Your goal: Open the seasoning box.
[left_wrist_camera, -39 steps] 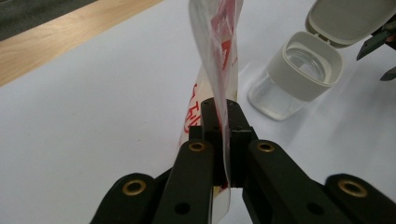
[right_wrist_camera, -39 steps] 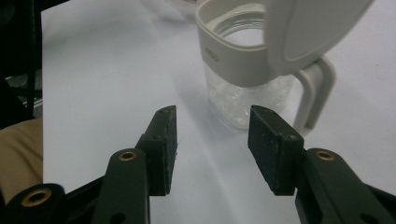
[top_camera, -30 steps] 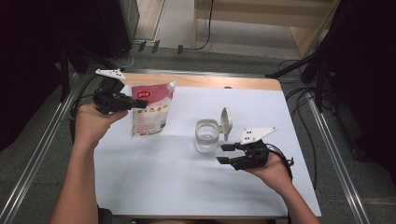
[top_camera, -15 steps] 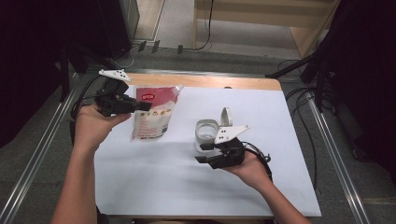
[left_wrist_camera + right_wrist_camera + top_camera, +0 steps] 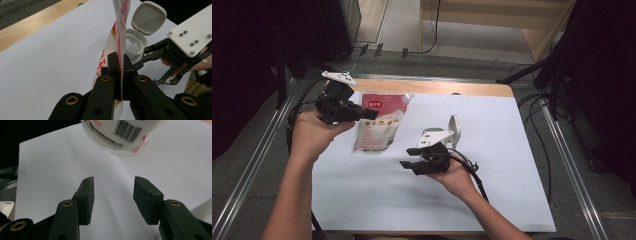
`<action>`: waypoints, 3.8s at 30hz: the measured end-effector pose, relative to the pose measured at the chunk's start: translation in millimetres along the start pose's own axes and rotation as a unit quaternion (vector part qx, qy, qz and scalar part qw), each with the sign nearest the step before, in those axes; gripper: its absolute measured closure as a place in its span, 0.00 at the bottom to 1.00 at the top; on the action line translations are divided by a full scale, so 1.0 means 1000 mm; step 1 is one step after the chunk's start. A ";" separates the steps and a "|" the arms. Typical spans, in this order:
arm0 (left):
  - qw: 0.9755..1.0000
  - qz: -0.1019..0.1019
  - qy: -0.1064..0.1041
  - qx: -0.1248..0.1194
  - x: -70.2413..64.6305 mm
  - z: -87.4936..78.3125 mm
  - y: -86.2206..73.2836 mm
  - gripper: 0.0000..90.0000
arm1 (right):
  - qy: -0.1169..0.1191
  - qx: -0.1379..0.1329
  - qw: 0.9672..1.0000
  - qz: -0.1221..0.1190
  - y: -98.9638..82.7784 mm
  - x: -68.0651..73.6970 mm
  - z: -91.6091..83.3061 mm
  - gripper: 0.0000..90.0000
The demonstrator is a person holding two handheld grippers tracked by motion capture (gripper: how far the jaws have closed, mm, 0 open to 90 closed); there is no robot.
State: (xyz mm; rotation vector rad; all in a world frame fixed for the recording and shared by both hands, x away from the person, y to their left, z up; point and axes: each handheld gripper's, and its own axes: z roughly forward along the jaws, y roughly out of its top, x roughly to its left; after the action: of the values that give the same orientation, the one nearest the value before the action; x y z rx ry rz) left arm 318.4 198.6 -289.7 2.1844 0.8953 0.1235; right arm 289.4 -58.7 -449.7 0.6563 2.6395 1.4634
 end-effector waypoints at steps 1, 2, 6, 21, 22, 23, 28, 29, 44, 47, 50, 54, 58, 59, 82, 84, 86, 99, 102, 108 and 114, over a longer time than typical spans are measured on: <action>1.000 -0.001 0.001 0.000 -0.001 -0.001 0.001 1.00 | -0.001 -0.001 1.000 0.004 0.001 0.001 0.003 0.56; 1.000 -0.001 -0.002 -0.001 -0.002 -0.001 0.003 1.00 | 0.000 -0.003 1.000 0.009 0.002 0.002 0.006 0.54; 1.000 0.001 -0.010 0.004 -0.007 -0.003 0.009 1.00 | -0.002 -0.005 1.000 0.028 0.001 0.003 0.018 0.49; 0.999 0.013 -0.038 0.025 -0.021 0.002 0.023 1.00 | -0.044 -0.041 0.998 0.030 -0.008 0.001 0.060 0.50; 0.999 0.009 -0.040 0.025 -0.023 0.003 0.023 1.00 | -0.044 -0.043 0.998 0.024 -0.009 0.001 0.062 0.51; 0.999 0.012 -0.041 0.028 -0.024 0.003 0.023 1.00 | -0.045 -0.043 0.998 0.019 -0.009 0.001 0.063 0.52; 0.998 0.001 -0.050 0.026 -0.025 0.001 0.023 1.00 | -0.061 -0.055 0.997 0.013 -0.009 0.004 0.063 0.51; 0.998 0.000 -0.051 0.026 -0.024 0.001 0.023 1.00 | -0.063 -0.062 0.996 0.013 -0.008 0.005 0.062 0.50; 0.996 -0.035 -0.078 0.019 -0.021 0.001 0.024 1.00 | -0.104 -0.102 0.989 0.026 -0.005 0.010 0.061 0.47; 0.996 -0.037 -0.075 0.023 -0.021 0.001 0.024 1.00 | -0.114 -0.106 0.987 0.028 -0.008 0.010 0.065 0.45; 0.996 -0.042 -0.077 0.024 -0.020 0.002 0.023 1.00 | -0.122 -0.109 0.986 0.027 -0.009 0.012 0.067 0.41; 0.996 -0.039 -0.068 0.041 -0.016 0.009 0.020 1.00 | -0.135 -0.107 0.985 0.003 -0.008 0.023 0.067 0.47; 0.996 -0.035 -0.067 0.049 -0.018 0.015 0.022 1.00 | -0.113 -0.093 0.989 -0.026 -0.010 0.032 0.067 0.52; 0.996 -0.031 -0.071 0.052 -0.018 0.018 0.023 1.00 | -0.109 -0.093 0.989 -0.031 -0.010 0.034 0.067 0.53; 0.995 -0.021 -0.069 0.069 -0.033 0.057 0.036 1.00 | -0.029 -0.063 0.998 -0.010 -0.018 0.043 0.061 0.54; 0.995 -0.018 -0.068 0.073 -0.032 0.057 0.036 0.99 | -0.023 -0.071 0.997 0.000 -0.020 0.043 0.060 0.57; 0.995 -0.017 -0.069 0.072 -0.033 0.058 0.035 0.99 | -0.029 -0.072 0.997 0.003 -0.022 0.043 0.060 0.57; 0.995 0.007 -0.063 0.083 -0.035 0.066 0.023 0.86 | -0.020 -0.080 0.996 0.026 -0.024 0.039 0.059 0.58; 0.994 -0.006 -0.071 0.082 -0.033 0.066 0.019 0.88 | -0.018 -0.080 0.996 0.022 -0.026 0.041 0.060 0.58; 0.993 -0.029 -0.060 0.095 -0.034 0.068 0.018 0.99 | -0.009 -0.071 0.997 0.012 -0.027 0.045 0.062 0.57; 0.991 -0.028 -0.062 0.111 -0.034 0.071 0.020 1.00 | -0.022 -0.052 0.998 -0.038 -0.026 0.056 0.063 0.57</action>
State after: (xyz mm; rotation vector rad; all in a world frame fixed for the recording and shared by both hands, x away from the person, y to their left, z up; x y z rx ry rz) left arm 328.6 123.8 -319.6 2.3392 0.9367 -0.1454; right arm 245.7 1.3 -496.7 0.5668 2.5068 1.5335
